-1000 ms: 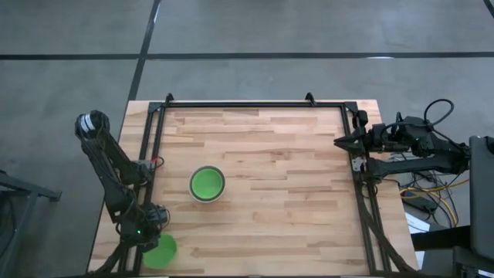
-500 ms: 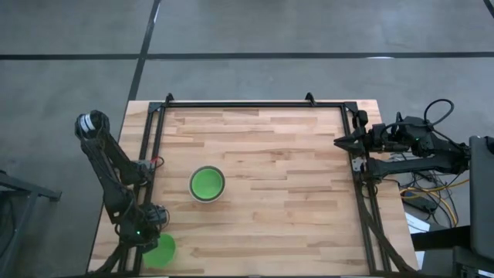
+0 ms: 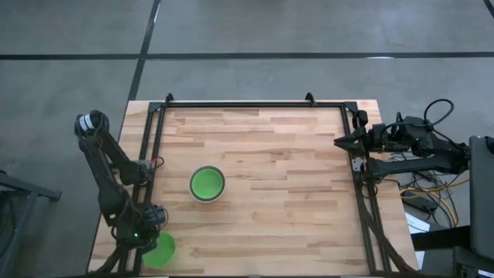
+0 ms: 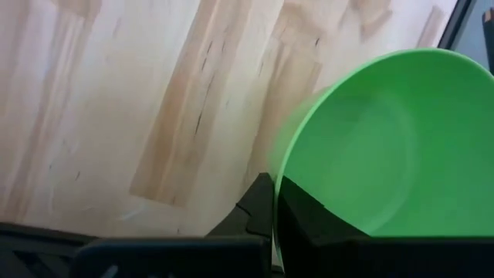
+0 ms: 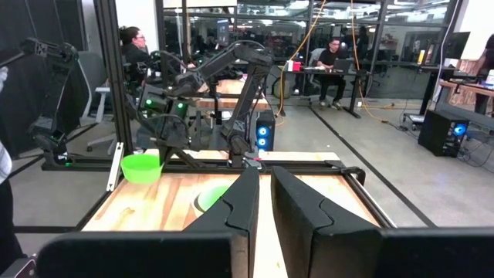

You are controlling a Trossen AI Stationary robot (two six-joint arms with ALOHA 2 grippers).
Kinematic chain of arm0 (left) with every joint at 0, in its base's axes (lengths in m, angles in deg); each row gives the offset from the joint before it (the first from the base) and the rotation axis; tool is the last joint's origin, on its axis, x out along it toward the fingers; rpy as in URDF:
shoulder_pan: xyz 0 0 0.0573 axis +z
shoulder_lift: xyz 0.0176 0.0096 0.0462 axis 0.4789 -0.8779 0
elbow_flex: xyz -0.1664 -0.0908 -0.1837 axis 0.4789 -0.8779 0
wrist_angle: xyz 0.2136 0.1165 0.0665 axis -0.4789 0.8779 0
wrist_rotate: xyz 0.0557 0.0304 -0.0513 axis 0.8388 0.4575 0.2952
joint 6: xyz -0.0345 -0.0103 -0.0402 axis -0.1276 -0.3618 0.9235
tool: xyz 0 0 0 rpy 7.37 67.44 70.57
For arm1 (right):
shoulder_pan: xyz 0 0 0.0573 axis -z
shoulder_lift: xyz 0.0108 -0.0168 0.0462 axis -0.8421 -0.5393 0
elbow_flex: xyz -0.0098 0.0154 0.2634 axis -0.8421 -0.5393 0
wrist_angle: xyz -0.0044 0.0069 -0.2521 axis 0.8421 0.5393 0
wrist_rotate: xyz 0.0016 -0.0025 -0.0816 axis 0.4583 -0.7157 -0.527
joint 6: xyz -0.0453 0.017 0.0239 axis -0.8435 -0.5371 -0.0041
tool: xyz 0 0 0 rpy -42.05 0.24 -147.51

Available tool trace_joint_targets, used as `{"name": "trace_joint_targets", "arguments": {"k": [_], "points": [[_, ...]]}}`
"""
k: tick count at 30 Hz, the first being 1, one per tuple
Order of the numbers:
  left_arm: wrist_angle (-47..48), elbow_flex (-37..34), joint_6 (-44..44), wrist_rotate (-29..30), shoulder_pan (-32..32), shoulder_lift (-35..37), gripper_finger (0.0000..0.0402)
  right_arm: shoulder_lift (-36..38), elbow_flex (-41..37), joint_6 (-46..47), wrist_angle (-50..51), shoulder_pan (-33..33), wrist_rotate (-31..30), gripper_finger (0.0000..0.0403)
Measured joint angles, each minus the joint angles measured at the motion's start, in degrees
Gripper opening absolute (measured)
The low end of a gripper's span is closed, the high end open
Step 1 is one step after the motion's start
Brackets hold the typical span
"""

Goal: Nest bowls inside each other
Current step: Stack the green bowl on top of the green bowl

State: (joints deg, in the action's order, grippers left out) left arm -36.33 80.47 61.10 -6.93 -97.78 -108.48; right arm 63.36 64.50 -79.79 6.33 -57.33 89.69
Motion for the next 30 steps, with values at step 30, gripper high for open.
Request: {"name": "trace_joint_targets", "arguments": {"k": [30], "points": [[15.45, 12.08, -7.92, 2.55, 15.04, 0.15, 0.0004, 0.02, -0.01, 0.0, 0.0, -0.02, -0.01, 0.0034]]}}
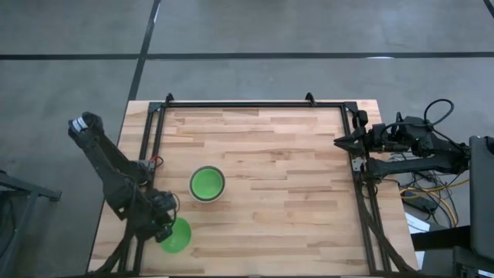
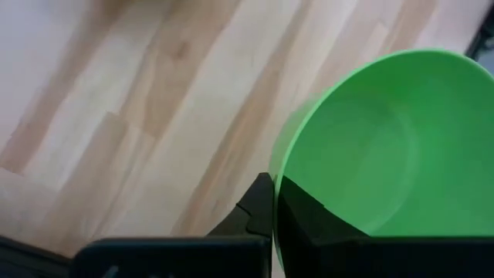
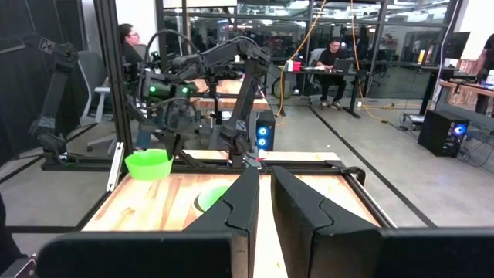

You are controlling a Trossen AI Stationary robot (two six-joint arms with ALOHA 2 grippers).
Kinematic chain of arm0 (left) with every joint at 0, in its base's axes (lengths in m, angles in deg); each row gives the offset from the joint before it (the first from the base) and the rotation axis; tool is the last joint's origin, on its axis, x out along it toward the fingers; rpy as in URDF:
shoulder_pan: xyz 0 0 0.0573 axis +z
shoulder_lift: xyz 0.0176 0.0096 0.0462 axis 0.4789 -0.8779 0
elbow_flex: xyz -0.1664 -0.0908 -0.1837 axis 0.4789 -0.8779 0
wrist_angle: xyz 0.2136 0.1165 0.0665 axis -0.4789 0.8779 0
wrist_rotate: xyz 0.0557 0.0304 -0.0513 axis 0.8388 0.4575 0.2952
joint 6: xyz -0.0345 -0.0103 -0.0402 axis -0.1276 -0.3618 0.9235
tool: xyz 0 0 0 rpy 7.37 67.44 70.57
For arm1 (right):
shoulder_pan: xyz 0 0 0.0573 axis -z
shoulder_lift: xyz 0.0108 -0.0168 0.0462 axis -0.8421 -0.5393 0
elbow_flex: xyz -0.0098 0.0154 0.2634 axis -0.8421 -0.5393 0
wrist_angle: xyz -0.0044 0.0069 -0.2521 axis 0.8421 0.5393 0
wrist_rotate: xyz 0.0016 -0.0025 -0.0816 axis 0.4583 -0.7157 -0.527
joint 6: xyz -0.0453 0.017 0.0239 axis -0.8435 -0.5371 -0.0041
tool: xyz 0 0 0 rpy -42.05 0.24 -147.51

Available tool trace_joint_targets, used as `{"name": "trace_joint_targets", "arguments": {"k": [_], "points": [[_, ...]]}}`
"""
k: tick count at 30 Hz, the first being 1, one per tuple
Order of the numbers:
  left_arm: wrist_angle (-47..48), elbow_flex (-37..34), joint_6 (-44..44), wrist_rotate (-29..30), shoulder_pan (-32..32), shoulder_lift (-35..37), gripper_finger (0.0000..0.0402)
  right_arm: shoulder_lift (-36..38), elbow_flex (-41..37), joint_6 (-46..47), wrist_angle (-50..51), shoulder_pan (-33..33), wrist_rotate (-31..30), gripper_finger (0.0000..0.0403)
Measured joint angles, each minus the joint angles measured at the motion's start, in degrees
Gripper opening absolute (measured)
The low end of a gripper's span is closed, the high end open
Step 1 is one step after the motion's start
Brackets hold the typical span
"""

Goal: Nest bowls inside each other
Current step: Stack the green bowl on top of the green bowl

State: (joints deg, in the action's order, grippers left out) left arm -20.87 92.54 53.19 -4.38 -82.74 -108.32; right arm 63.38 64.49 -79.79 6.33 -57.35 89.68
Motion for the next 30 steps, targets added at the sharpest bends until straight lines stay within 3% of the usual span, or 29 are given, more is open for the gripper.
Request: {"name": "trace_joint_targets", "arguments": {"k": [14, 30], "points": [[2.99, 1.61, -0.63, -0.09, 9.31, 0.09, 0.0004, -0.02, 0.0, -0.02, 0.0, 0.0, 0.01, 0.0034], [8.08, 7.81, -15.58, -0.1, 24.55, 1.38, 0.0005, -0.01, 0.0, 0.0, 0.0, 0.01, 0.01, 0.0034]]}}
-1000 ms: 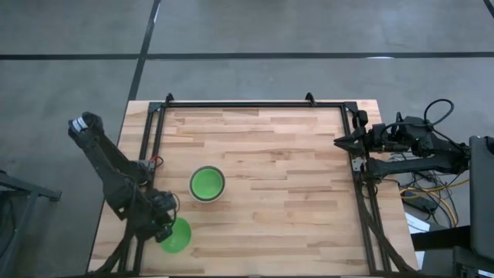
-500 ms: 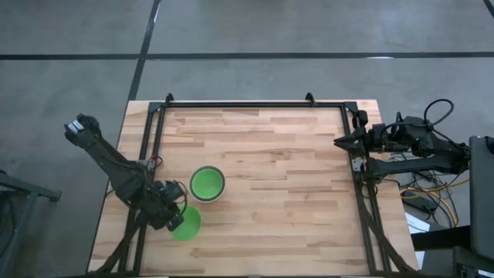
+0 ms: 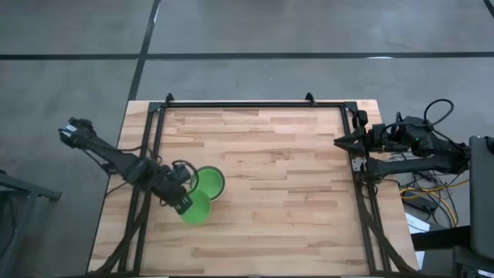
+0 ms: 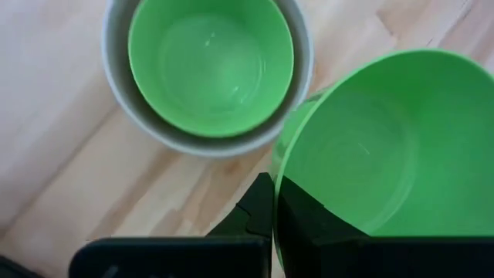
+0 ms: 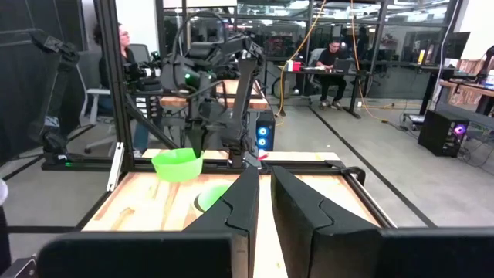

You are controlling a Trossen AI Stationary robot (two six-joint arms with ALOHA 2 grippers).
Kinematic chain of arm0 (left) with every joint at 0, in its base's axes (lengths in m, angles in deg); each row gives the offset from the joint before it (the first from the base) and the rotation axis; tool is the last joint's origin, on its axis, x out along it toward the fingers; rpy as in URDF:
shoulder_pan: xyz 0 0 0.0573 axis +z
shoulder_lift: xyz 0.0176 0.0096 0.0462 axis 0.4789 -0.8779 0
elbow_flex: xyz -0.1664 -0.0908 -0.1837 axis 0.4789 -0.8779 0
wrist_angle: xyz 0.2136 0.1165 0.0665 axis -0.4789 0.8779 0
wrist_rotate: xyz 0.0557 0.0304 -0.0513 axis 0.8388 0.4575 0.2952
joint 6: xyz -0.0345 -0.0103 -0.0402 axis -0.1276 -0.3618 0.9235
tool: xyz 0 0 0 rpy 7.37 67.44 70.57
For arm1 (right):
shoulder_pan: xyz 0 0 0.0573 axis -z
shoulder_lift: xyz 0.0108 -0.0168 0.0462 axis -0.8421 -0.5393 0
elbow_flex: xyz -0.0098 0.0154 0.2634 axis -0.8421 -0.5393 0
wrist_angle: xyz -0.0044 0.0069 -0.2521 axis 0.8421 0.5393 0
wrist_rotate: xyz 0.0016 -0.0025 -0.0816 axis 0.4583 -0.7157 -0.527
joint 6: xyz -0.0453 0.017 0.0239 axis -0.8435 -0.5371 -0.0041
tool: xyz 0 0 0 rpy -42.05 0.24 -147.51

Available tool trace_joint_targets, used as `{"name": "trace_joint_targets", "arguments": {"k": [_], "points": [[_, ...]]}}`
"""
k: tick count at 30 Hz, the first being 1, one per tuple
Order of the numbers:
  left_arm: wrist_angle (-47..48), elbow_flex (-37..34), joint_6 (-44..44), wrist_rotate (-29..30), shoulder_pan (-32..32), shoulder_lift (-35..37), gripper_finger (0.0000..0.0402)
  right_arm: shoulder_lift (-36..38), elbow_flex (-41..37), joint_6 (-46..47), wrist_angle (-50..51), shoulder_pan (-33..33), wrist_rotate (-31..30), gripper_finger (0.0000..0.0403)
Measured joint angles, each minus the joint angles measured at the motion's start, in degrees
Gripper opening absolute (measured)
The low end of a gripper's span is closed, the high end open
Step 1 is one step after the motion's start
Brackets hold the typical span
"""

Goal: Nest bowls inside each other
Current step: Stack the green bowl on top of the green bowl

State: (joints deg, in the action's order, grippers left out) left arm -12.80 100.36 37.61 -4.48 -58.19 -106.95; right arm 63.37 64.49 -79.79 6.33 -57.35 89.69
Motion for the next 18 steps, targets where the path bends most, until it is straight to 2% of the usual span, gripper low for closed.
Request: {"name": "trace_joint_targets", "arguments": {"k": [5, 18], "points": [[-0.12, 0.21, -1.97, -1.59, 4.27, -0.14, 0.0005, 0.01, 0.01, -0.01, 0.0, 0.0, 0.0, 0.0034], [-2.65, 0.14, 4.12, -2.31, 13.69, -0.55, 0.0005, -0.01, 0.01, 0.0, 0.0, 0.0, 0.0, 0.0034]]}}
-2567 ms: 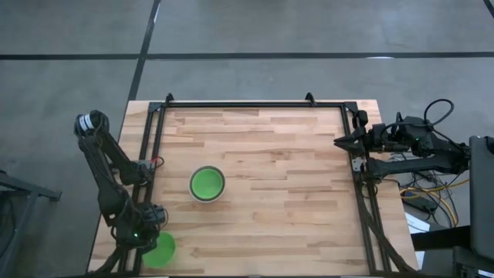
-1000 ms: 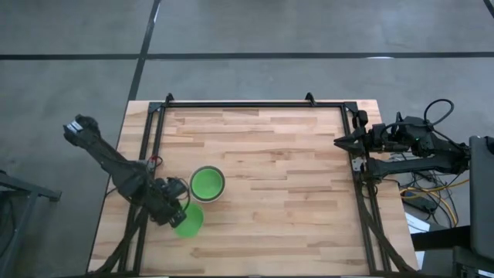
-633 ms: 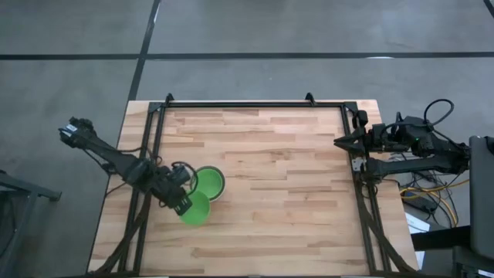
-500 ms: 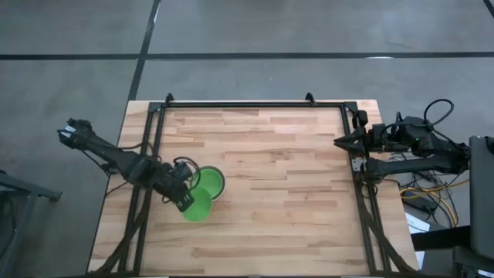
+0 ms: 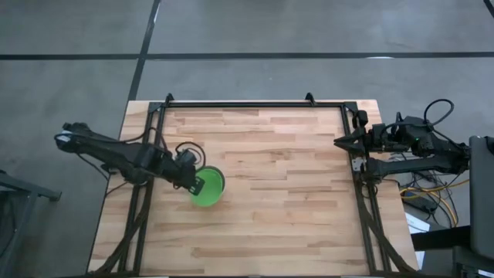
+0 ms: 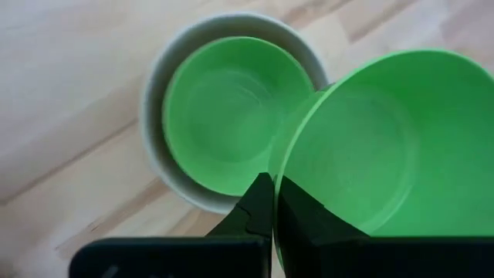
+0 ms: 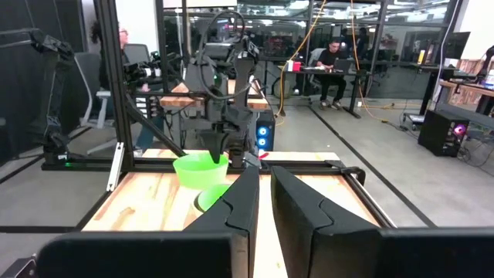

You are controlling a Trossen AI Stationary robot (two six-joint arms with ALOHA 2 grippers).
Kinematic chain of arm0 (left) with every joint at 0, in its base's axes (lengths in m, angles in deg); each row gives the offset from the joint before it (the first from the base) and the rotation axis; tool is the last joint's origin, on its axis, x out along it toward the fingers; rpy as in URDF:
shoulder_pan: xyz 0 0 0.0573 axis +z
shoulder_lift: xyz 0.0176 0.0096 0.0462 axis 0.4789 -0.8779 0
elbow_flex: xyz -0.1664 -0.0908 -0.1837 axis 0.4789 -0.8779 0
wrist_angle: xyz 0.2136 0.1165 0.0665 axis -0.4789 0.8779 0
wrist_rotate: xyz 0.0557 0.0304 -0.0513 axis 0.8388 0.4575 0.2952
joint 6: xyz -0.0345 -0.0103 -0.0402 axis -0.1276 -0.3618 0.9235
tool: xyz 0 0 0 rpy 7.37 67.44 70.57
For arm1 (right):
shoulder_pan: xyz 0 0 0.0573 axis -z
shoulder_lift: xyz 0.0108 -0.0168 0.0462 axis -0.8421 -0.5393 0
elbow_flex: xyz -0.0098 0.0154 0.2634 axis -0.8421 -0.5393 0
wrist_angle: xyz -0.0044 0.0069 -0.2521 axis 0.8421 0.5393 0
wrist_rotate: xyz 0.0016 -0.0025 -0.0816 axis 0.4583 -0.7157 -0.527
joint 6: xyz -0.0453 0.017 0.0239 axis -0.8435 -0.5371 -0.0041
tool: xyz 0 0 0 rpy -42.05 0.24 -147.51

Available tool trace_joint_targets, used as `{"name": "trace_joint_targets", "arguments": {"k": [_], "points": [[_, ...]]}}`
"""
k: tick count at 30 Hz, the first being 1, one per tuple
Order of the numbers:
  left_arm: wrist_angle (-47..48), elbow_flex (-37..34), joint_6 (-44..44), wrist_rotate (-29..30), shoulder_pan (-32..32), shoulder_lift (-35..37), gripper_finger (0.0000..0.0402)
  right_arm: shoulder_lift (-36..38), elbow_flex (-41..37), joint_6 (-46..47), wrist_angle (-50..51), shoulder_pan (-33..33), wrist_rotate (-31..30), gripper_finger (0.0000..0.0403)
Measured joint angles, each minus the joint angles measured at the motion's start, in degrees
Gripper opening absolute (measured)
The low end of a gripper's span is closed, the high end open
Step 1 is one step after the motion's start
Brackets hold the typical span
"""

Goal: Nest bowls inside each other
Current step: Stack the green bowl on top of the green bowl

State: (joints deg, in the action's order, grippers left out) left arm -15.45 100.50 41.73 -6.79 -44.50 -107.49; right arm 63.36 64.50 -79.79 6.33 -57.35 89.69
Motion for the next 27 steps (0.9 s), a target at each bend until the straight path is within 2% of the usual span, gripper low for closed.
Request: {"name": "trace_joint_targets", "arguments": {"k": [15, 27], "points": [[6.88, -0.11, 0.29, 0.15, 6.55, 0.0, 0.0005, 0.01, -0.01, -0.01, 0.0, 0.01, 0.0, 0.0034], [1.51, -5.45, -3.95, -2.07, 10.3, -0.07, 0.0005, 0.01, -0.01, 0.0, 0.0, 0.0, -0.01, 0.0034]]}}
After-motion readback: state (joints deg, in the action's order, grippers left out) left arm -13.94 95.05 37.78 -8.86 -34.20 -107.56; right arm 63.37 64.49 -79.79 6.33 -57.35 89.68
